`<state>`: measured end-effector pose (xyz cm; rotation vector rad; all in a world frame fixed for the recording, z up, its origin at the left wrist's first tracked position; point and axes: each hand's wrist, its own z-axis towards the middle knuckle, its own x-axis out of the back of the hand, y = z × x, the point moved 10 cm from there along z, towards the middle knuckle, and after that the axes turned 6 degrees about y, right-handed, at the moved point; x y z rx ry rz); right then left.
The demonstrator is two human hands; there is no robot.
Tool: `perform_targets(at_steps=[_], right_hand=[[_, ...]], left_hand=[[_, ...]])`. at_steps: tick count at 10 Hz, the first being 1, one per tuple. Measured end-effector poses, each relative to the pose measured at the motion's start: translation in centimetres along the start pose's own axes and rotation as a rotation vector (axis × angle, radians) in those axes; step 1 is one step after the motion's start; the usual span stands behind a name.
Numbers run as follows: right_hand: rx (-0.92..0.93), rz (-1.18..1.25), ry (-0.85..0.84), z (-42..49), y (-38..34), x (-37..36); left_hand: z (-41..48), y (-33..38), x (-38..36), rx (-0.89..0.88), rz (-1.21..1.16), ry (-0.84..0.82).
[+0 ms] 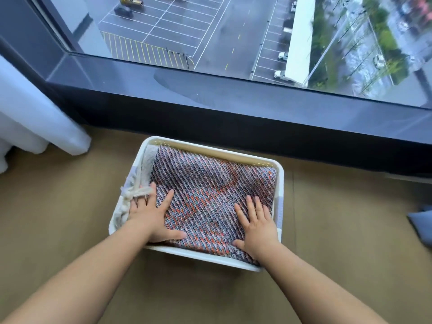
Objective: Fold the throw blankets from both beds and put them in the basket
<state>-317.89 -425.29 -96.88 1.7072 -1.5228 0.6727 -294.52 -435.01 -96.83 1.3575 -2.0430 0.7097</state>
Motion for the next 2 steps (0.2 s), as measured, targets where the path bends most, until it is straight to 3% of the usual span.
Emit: perform_targets(at_steps=[2], right_hand=[[-0.006, 0.277, 0.156, -8.3, 0.2, 9.7]], left_hand=[[-8.0, 3.2, 6.7, -0.076, -0.039, 0.147]])
